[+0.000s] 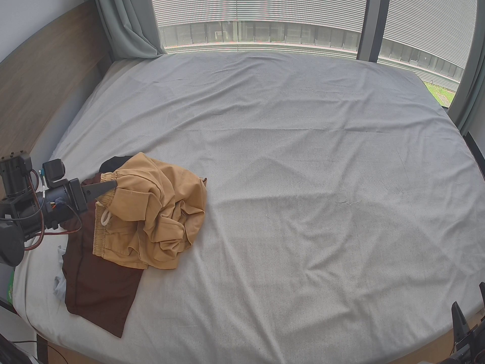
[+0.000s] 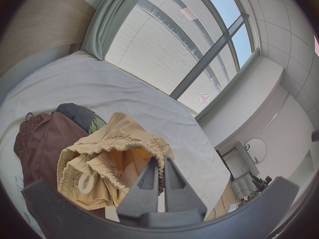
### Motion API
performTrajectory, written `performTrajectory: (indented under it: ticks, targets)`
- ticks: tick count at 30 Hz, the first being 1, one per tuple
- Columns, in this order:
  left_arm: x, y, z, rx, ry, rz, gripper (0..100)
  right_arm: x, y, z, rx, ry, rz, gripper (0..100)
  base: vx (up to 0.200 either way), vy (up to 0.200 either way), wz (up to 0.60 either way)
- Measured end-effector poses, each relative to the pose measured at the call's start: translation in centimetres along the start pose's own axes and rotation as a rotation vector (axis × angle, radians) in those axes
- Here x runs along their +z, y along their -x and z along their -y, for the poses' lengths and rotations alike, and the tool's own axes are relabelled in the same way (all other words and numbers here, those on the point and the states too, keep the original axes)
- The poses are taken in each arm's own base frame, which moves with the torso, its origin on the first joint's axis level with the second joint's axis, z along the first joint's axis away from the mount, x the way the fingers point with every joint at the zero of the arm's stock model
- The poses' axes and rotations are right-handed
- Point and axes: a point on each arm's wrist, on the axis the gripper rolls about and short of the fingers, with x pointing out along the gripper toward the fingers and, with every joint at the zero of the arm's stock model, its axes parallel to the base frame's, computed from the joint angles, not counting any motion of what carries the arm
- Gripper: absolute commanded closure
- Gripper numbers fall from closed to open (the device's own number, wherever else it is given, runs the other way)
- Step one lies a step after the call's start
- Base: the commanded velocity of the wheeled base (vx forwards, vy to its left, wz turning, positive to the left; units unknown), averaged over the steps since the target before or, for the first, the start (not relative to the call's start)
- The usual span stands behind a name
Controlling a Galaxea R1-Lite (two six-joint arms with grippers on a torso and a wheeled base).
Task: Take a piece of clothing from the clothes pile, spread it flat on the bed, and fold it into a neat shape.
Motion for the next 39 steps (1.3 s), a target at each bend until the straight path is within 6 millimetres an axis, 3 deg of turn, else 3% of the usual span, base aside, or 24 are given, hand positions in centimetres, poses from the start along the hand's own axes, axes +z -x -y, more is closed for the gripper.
performTrajectory:
  ticks: [9, 16, 27, 39]
  targets:
    - [-1.1, 0.3, 1.7, -0.031, 0.003, -0.021, 100, 0.0, 0.0, 0.0, 0.000, 0.000, 0.000, 0, 0.000, 0.000, 0.00]
    - [-1.1, 0.3, 3.5, -0.075, 0.107, -0.022, 100, 0.0, 0.0, 0.0, 0.000, -0.001, 0.000, 0, 0.000, 0.000, 0.00]
    - [-0.8, 0.3, 8.2, -0.122, 0.252, 0.035, 100, 0.0, 0.0, 0.0, 0.000, 0.000, 0.000, 0, 0.000, 0.000, 0.00]
    - [-0.8, -0.3, 11.8, -0.167, 0.343, 0.138, 100, 0.0, 0.0, 0.0, 0.000, -0.001, 0.000, 0, 0.000, 0.000, 0.00]
